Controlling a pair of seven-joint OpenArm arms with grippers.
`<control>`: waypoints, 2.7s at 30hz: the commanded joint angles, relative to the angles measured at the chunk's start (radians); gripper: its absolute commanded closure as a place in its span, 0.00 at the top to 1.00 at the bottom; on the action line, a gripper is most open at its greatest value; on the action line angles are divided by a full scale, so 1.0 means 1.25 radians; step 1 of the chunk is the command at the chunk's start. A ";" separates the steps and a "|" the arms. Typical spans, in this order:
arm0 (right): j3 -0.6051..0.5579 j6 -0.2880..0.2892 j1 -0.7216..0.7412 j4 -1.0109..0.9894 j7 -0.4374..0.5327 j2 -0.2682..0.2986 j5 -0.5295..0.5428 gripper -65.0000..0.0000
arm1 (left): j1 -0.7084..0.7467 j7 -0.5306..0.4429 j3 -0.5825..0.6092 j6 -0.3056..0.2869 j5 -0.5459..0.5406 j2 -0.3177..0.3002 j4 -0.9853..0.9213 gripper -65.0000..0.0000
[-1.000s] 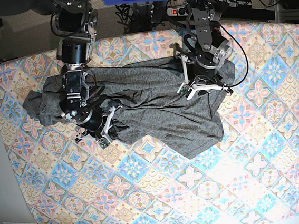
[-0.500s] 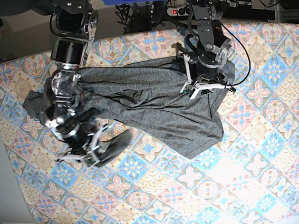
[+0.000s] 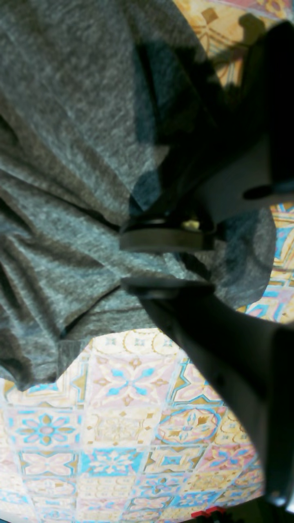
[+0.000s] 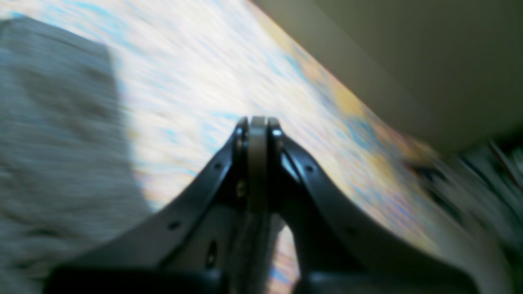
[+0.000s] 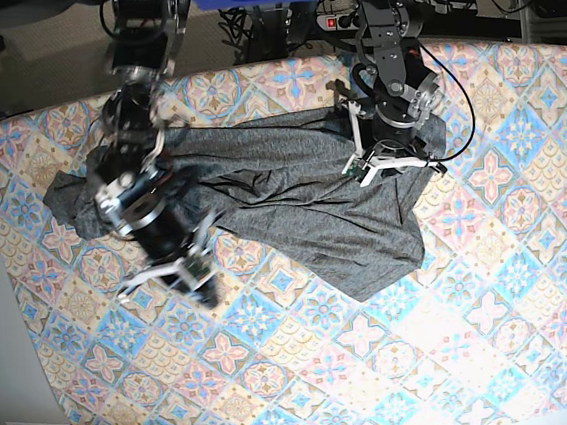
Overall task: Layout the t-shirt on the table in an organized manner, then fold the t-shirt properly
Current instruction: 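Drag the grasped fabric with the right gripper toward the left gripper, then grasp the shirt with both grippers near the shirt middle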
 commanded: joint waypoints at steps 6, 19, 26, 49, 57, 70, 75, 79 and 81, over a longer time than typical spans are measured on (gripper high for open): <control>-0.127 -0.004 -0.085 0.021 0.010 -0.008 -0.056 0.00 | 0.018 -0.016 0.003 0.007 -0.003 0.001 0.018 0.17; -0.394 -0.004 -0.081 0.019 -0.135 -0.027 -0.129 0.00 | 0.062 -0.017 0.002 0.007 -0.003 0.001 0.017 0.17; -0.487 -0.004 -0.053 0.013 -0.169 -0.028 -0.129 0.00 | 0.062 -0.017 0.006 0.007 -0.003 0.001 0.017 0.17; -0.638 -0.004 -0.009 -0.044 -0.223 -0.024 -0.129 0.56 | 0.062 -0.012 0.002 0.007 -0.058 0.001 0.015 0.17; -0.630 -0.004 -0.003 -0.041 -0.222 -0.024 -0.125 0.56 | 0.087 -0.017 0.001 0.007 -0.112 0.001 0.098 0.17; -0.406 -0.004 0.130 -0.081 -0.227 -0.024 0.051 0.56 | 0.078 -0.037 -0.059 0.007 -0.270 0.001 0.125 0.17; -0.351 -0.004 0.186 -0.202 -0.222 -0.024 0.070 0.56 | 0.063 -0.129 -0.144 0.007 -0.362 0.001 0.125 0.17; -0.344 -0.004 0.215 -0.292 -0.221 -0.024 0.070 0.56 | 0.046 -0.150 -0.167 0.007 -0.382 0.001 0.124 0.17; -0.344 -0.004 0.224 -0.335 -0.220 -0.024 0.070 0.56 | 0.045 -0.152 -0.171 0.007 -0.382 0.001 0.124 0.17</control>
